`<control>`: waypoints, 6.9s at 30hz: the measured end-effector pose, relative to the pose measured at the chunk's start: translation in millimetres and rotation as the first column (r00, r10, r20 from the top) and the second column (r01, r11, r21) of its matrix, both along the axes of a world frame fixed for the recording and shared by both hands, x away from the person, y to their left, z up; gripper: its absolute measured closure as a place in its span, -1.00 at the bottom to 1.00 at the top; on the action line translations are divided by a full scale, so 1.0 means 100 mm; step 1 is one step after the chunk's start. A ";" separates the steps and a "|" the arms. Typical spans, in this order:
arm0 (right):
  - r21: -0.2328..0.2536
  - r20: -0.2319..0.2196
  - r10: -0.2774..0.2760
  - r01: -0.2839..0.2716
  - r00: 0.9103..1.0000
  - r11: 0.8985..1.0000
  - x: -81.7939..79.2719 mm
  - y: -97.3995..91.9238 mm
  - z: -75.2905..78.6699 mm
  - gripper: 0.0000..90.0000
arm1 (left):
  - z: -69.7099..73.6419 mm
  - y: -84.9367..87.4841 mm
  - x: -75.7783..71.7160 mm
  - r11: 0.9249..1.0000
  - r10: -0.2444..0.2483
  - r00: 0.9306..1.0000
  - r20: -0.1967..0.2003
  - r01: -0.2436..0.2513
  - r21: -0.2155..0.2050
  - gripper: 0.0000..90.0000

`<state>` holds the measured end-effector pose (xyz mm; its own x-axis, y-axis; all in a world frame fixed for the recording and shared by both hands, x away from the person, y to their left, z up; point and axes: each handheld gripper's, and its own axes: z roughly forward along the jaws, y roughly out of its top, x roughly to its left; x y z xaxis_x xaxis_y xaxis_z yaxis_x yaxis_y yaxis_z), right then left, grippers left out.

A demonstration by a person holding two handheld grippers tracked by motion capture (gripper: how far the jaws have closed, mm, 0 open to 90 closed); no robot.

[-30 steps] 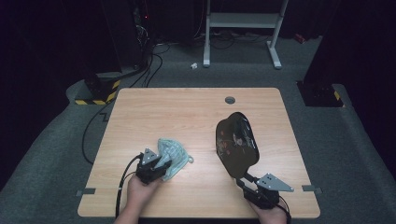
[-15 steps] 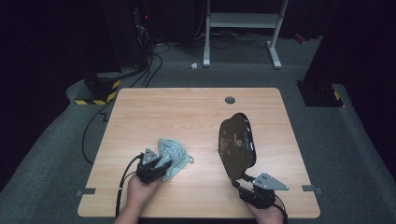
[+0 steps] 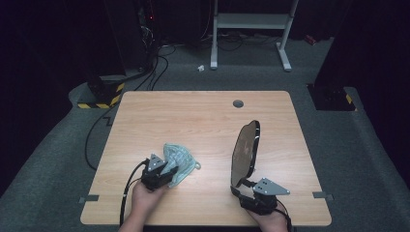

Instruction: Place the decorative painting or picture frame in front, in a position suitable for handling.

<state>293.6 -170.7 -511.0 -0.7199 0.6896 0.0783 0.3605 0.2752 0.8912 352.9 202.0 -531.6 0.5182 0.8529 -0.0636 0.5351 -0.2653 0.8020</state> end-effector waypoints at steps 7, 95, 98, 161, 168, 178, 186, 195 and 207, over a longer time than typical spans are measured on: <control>0.009 -0.005 0.029 -0.029 1.000 1.000 0.00 0.08 0.00 -0.01 | 0.00 0.00 0.00 1.000 -0.001 1.000 0.002 0.001 0.004 0.35; -0.207 -0.152 -0.133 0.100 0.980 0.973 0.31 -0.06 -0.17 0.87 | 0.00 -0.05 -0.03 0.998 -0.054 0.998 0.025 0.053 0.031 0.48; -0.210 -0.150 -0.134 0.101 0.980 0.973 0.33 -0.03 -0.17 0.89 | 0.01 -0.04 -0.03 0.998 -0.060 0.998 0.026 0.059 0.021 0.52; -0.260 -0.122 -0.108 0.073 0.987 0.963 0.36 0.07 -0.17 0.94 | 1.55 -1.19 -0.54 0.935 -0.260 0.861 0.437 0.338 -0.110 0.59; -0.262 -0.123 -0.111 0.076 0.986 0.962 0.35 0.08 -0.17 0.94 | 1.38 -0.97 -0.71 0.946 -0.229 0.876 0.424 0.303 -0.114 0.59; -0.266 -0.118 -0.112 0.077 0.987 0.961 0.35 0.08 -0.17 0.95 | 1.68 -1.20 -0.57 0.935 -0.248 0.857 0.452 0.333 -0.118 0.59; -0.261 -0.115 -0.108 0.075 0.987 0.962 0.36 0.08 -0.17 0.94 | 2.07 -1.73 -0.36 0.924 -0.304 0.819 0.486 0.377 -0.057 0.59; -0.259 -0.119 -0.106 0.072 0.987 0.963 0.36 0.08 -0.17 0.93 | 1.95 -1.75 -0.31 0.927 -0.314 0.833 0.456 0.373 -0.042 0.59; -0.266 -0.112 -0.107 0.074 0.988 0.961 0.35 0.08 -0.18 0.94 | 1.67 -1.33 -0.52 0.934 -0.288 0.858 0.425 0.349 -0.071 0.59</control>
